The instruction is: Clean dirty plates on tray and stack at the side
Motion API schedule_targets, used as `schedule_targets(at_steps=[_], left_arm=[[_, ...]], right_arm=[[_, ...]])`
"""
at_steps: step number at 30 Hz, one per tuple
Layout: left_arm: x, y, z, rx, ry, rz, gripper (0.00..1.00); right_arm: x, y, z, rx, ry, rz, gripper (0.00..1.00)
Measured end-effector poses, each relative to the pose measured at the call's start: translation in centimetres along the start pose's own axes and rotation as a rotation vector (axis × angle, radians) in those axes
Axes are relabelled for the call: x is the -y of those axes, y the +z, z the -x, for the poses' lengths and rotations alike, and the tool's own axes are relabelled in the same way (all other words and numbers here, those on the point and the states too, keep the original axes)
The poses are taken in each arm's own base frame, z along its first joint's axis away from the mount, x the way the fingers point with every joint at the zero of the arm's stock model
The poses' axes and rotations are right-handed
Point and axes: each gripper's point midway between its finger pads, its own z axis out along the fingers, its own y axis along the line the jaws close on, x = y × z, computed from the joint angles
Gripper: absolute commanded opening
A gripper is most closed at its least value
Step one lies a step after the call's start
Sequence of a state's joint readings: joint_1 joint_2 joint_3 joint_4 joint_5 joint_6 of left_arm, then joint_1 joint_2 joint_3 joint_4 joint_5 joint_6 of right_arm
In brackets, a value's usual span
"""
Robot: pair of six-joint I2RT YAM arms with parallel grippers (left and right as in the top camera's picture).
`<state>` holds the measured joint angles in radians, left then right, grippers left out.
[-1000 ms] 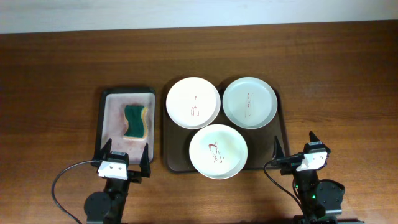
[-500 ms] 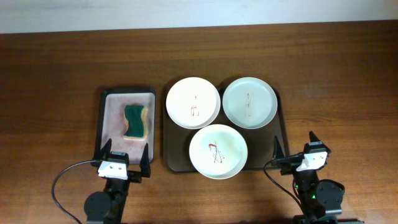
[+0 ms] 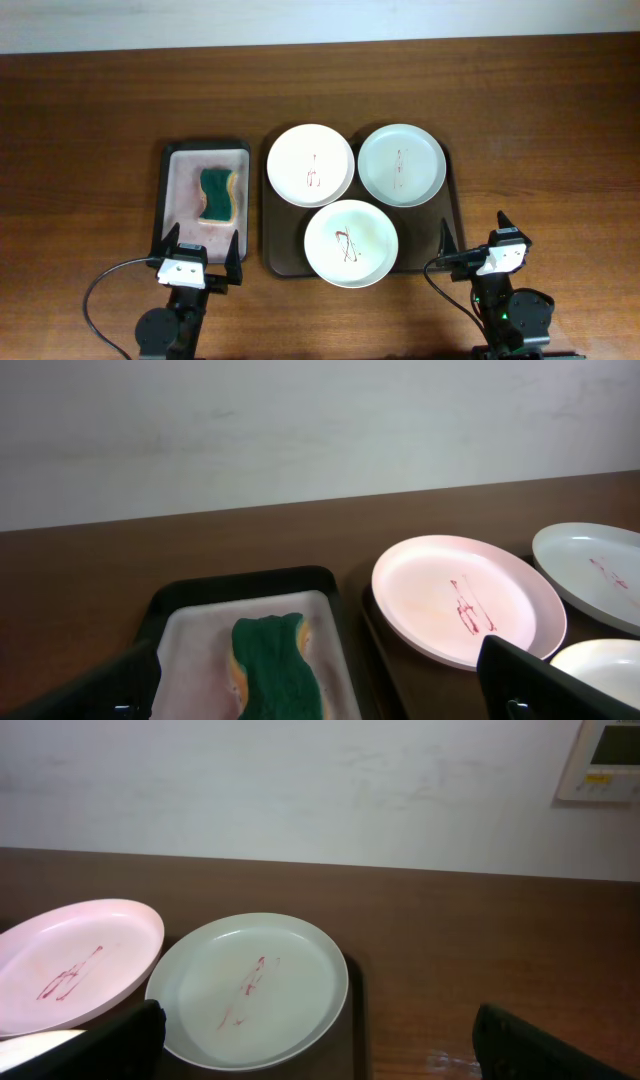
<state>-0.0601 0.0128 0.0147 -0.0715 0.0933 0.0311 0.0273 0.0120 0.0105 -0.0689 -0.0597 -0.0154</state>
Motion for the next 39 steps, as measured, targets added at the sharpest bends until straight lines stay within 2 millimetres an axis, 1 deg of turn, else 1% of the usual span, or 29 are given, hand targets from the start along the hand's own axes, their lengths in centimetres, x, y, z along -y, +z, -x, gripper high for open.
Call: schedule_targets(at_steps=[4, 10, 16, 18, 20, 23, 26, 29, 33, 34, 36, 38, 39], left_arm=[[0.0, 0.0, 0.1, 0.005, 0.0, -0.001, 0.99], [0.1, 0.0, 0.0, 0.0, -0.005, -0.004, 0.99], [-0.5, -0.5, -0.2, -0.076, -0.014, 0.029, 0.99], [-0.7, -0.7, 0.4, -0.1, -0.016, 0.039, 0.99], [-0.8, -0.8, 1.5, -0.113, -0.017, 0.044, 0.99], [-0.9, -0.6, 2.9, -0.144, -0.022, 0.046, 0.99], [-1.0, -0.1, 4.0, -0.206, -0.026, 0.048, 0.99], [-1.1, 0.7, 4.3, -0.29, -0.032, 0.045, 1.0], [-1.3, 1.9, 4.9, -0.409, -0.04, 0.043, 0.99], [-1.3, 2.6, 5.7, -0.447, -0.042, 0.041, 1.0], [-1.4, 2.9, 5.6, -0.533, -0.048, 0.039, 0.99], [-1.4, 3.6, 6.3, -0.596, -0.052, 0.036, 1.0], [-1.5, 3.9, 6.3, -0.65, -0.056, 0.035, 0.99]], right_arm=[[-0.1, 0.0, 0.0, 0.002, -0.001, 0.007, 0.99], [-1.1, 0.0, 0.1, 0.006, -0.001, 0.063, 0.99], [-1.5, -0.3, -0.1, -0.034, 0.003, 0.089, 0.99], [-1.7, -0.6, -0.4, -0.082, 0.009, 0.097, 0.99], [-1.8, -0.9, -0.4, -0.122, 0.014, 0.102, 0.99], [-1.8, -1.1, 0.2, -0.178, 0.045, 0.104, 0.99], [-1.9, -1.2, 1.1, -0.235, 0.076, 0.105, 0.99], [-2.0, -1.2, 1.4, -0.322, 0.102, 0.107, 0.99], [-2.1, -1.2, 2.0, -0.514, 0.131, 0.107, 0.99], [-2.1, -1.0, 2.3, -0.542, 0.136, 0.108, 0.99], [-2.2, -1.0, 2.4, -0.616, 0.145, 0.109, 0.99], [-2.2, -0.7, 2.6, -0.674, 0.152, 0.108, 0.99], [-2.2, -0.6, 2.8, -0.704, 0.156, 0.107, 0.99]])
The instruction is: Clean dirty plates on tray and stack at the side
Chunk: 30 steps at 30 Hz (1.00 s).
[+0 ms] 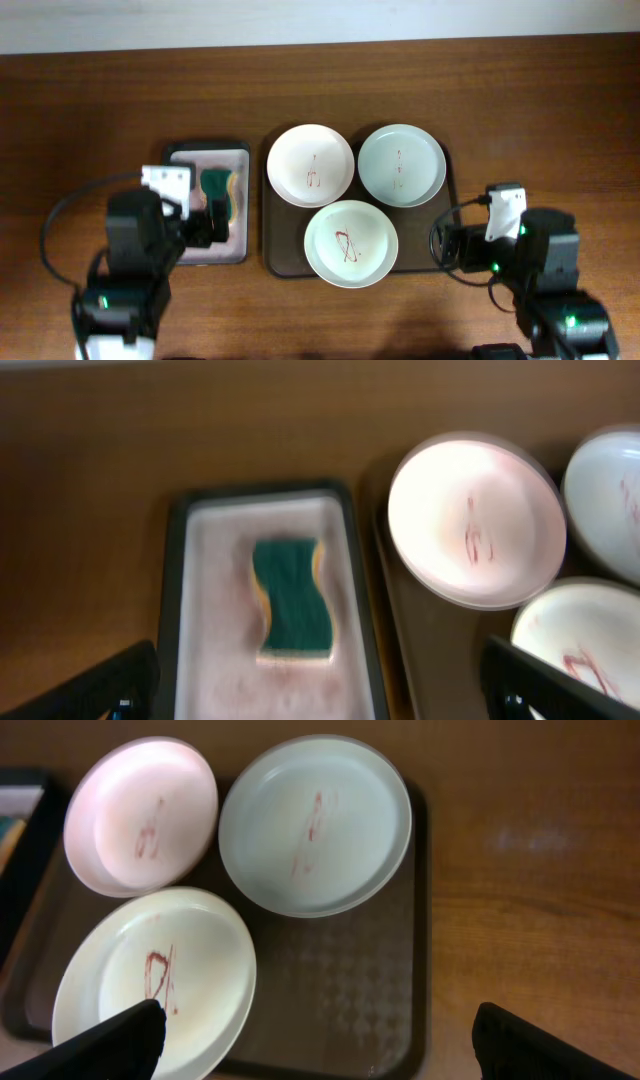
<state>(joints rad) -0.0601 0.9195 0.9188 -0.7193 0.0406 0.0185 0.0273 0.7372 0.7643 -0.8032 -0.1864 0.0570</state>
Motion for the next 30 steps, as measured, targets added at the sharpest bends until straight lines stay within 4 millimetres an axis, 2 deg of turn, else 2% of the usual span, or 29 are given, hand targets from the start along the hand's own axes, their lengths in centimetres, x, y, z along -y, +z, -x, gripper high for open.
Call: schedule_targets(at_steps=[5, 9, 11, 17, 21, 23, 27, 30], left_arm=[[-0.2, 1.7, 2.0, -0.11, -0.004, 0.002, 0.99], [-0.1, 3.8, 1.0, -0.188, -0.008, -0.008, 0.99], [-0.1, 4.6, 0.7, -0.208, -0.009, -0.012, 0.99], [-0.2, 8.8, 0.5, -0.239, -0.011, -0.012, 0.99], [-0.6, 12.1, -1.6, -0.331, -0.012, 0.002, 1.0], [-0.8, 13.3, -2.5, -0.362, -0.012, 0.009, 0.97], [-0.9, 15.8, -5.4, -0.468, -0.014, 0.014, 0.94], [-1.0, 17.0, -7.3, -0.529, -0.015, 0.015, 0.84]], right_arm=[[-0.9, 0.6, 1.4, -0.08, 0.017, 0.052, 0.99], [-2.2, 1.4, 1.2, -0.124, 0.031, 0.136, 0.99], [-2.5, 1.7, 0.9, -0.142, 0.037, 0.155, 0.99], [-2.7, 2.3, 0.5, -0.177, 0.049, 0.176, 0.99], [-2.8, 2.3, 0.4, -0.179, 0.05, 0.183, 0.99], [-2.9, 2.3, 0.4, -0.179, 0.049, 0.184, 0.99], [-2.9, 2.3, 0.4, -0.179, 0.05, 0.187, 0.99], [-2.9, 2.3, 0.4, -0.179, 0.05, 0.187, 0.99]])
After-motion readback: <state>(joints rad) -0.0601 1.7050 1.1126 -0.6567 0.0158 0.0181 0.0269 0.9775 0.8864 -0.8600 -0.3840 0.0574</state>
